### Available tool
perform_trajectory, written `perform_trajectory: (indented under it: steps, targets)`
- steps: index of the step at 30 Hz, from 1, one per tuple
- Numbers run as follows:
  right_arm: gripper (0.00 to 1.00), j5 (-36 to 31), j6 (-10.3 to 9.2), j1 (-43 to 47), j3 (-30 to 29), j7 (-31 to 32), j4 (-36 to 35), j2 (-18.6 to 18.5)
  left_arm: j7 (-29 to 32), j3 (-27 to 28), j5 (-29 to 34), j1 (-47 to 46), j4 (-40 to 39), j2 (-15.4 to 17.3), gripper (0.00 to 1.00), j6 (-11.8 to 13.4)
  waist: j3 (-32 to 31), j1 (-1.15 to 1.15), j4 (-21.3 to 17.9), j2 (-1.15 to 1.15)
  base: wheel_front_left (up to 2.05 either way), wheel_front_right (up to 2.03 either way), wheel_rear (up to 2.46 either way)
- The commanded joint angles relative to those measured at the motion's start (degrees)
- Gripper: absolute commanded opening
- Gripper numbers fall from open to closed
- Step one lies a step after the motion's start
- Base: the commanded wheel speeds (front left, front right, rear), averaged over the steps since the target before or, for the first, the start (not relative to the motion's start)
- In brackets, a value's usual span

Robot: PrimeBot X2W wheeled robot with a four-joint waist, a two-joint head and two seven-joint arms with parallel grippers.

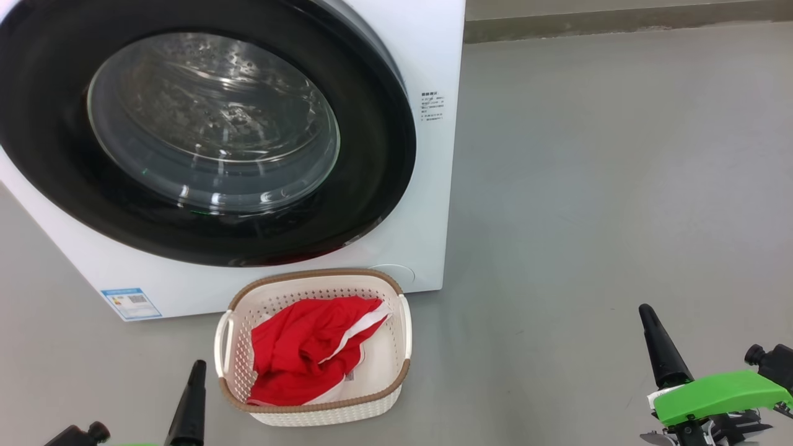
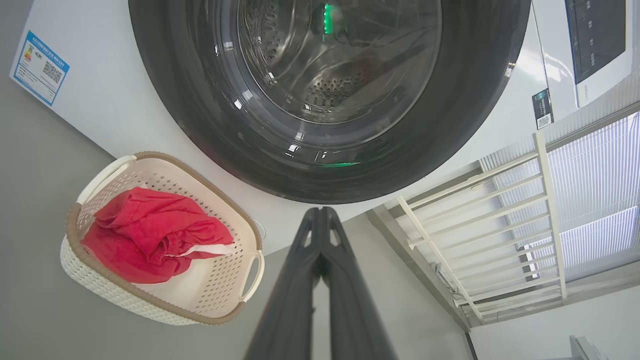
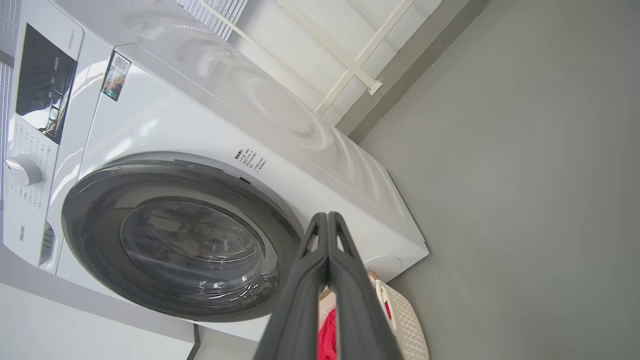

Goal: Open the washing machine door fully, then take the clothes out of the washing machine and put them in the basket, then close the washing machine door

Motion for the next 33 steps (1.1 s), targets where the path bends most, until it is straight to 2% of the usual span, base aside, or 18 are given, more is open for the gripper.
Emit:
perform_trajectory:
  steps: [1, 33]
  targets:
    - [0.00, 1.8, 0.02, -2.8, 0.1, 0.4, -1.6, -0.4, 0.5, 1.4, -2.1, -2.4, -1.1, 1.1, 0.00, -0.7, 0.0, -0.01, 0.1, 0.00, 0.00, 0.00, 0.00]
    - [0.00, 21.6, -0.04, -3.9, -1.8, 5.7, -1.6, -0.2, 5.6, 2.6, -22.7, -4.7, 0.4, 1.4, 0.00, -1.5, 0.2, 0.00, 1.2, 0.00, 0.00, 0.00, 0.00]
